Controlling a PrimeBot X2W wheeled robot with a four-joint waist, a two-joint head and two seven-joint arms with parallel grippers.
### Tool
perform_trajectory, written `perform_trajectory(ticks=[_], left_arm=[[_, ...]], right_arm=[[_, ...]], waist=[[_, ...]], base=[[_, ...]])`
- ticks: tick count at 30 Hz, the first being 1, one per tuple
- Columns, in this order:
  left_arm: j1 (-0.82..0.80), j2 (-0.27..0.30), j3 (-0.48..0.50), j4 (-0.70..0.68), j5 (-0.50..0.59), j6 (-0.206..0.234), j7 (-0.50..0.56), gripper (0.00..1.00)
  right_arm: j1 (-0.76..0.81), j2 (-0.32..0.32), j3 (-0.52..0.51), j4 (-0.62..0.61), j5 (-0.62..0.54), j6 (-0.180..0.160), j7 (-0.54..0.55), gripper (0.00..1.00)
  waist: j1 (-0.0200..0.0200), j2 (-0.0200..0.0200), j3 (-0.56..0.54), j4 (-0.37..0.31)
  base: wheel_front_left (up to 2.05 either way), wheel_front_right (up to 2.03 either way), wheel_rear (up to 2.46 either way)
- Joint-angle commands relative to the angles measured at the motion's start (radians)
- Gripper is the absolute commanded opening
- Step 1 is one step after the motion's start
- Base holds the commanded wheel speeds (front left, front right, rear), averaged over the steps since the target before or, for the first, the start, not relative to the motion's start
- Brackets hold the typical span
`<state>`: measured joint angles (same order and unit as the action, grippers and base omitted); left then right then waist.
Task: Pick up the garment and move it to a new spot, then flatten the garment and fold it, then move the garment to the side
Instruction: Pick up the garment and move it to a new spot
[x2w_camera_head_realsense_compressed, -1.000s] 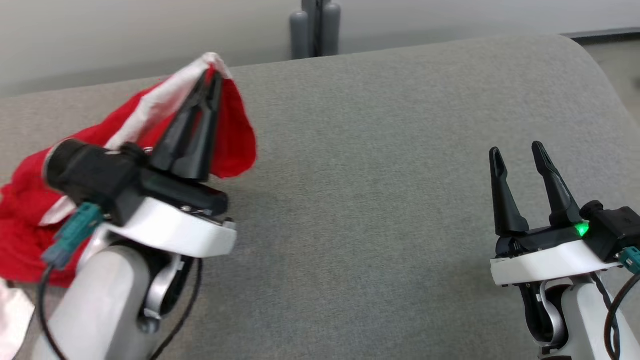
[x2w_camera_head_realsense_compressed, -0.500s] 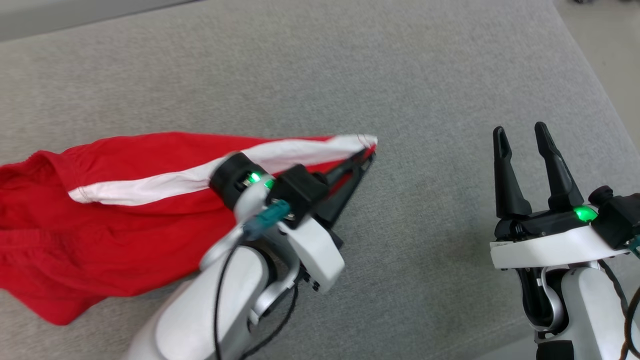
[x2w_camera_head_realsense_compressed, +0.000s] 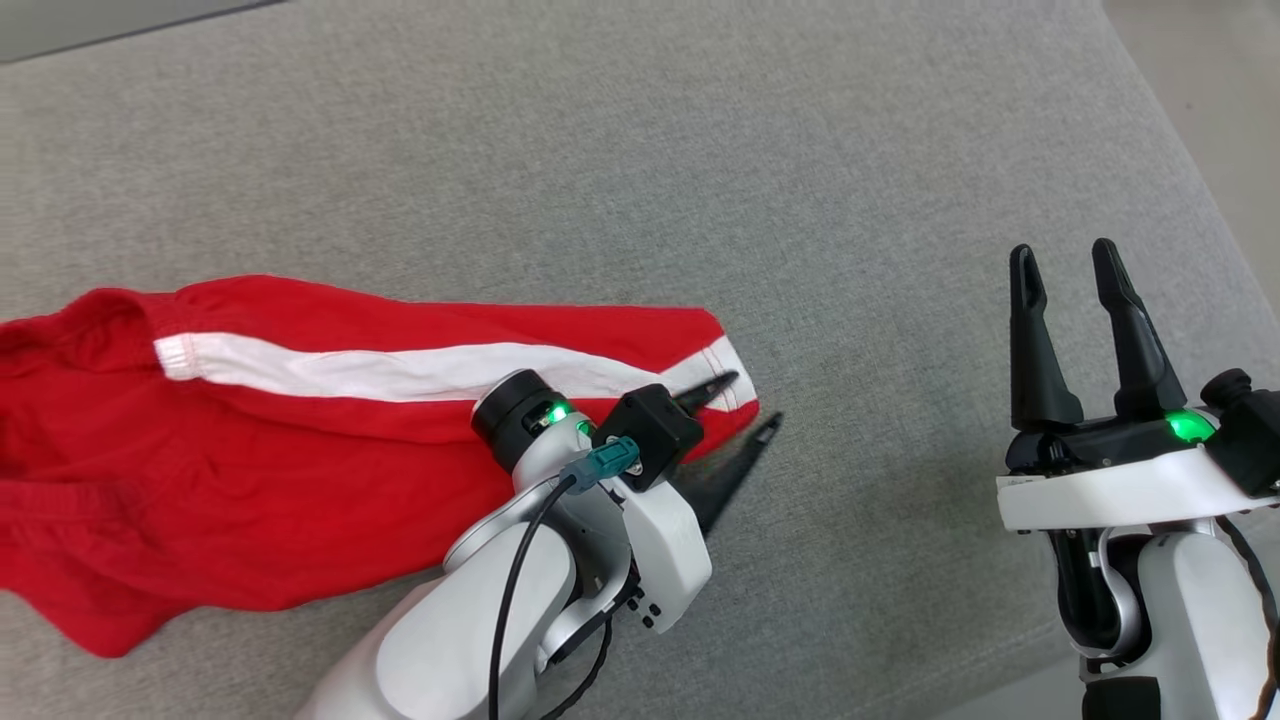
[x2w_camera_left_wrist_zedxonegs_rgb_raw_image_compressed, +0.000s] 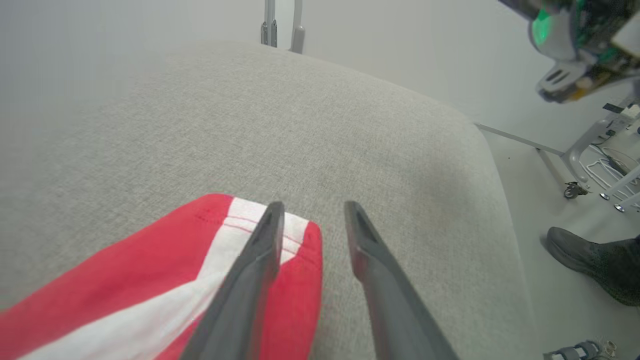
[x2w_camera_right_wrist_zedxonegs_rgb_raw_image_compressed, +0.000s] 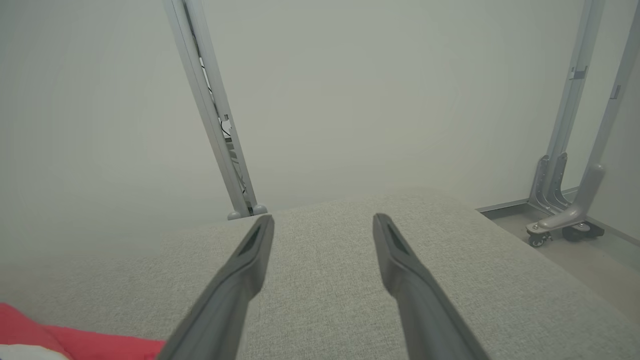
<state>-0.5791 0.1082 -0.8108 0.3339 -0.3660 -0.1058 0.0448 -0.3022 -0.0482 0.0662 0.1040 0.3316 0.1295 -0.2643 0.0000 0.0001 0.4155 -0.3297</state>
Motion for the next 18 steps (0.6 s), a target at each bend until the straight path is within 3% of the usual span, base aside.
perform_trajectory(ticks=[1,8,18], left_arm=[[-0.01,-0.003,0.004,0.006,-0.007,-0.002,-0.02,1.0],[0.013,-0.009,0.056,-0.017,-0.044,0.036,-0.11,1.0],[0.081,0.055,0.249,-0.035,-0.134,0.162,-0.211,1.0]], right_arm=[[-0.003,-0.004,-0.011,0.001,-0.011,0.002,-0.003,1.0],[0.02,-0.005,-0.043,0.014,-0.051,0.002,-0.003,1.0],[0.046,-0.005,-0.067,0.032,-0.104,0.002,-0.002,1.0]], waist=[[0.0,-0.0001,-0.025,0.022],[0.0,-0.0001,-0.099,0.105],[0.0,-0.0001,-0.179,0.247]], base=[[0.0,0.0,0.0],[0.0,0.0,0.0],[0.0,0.0,0.0]])
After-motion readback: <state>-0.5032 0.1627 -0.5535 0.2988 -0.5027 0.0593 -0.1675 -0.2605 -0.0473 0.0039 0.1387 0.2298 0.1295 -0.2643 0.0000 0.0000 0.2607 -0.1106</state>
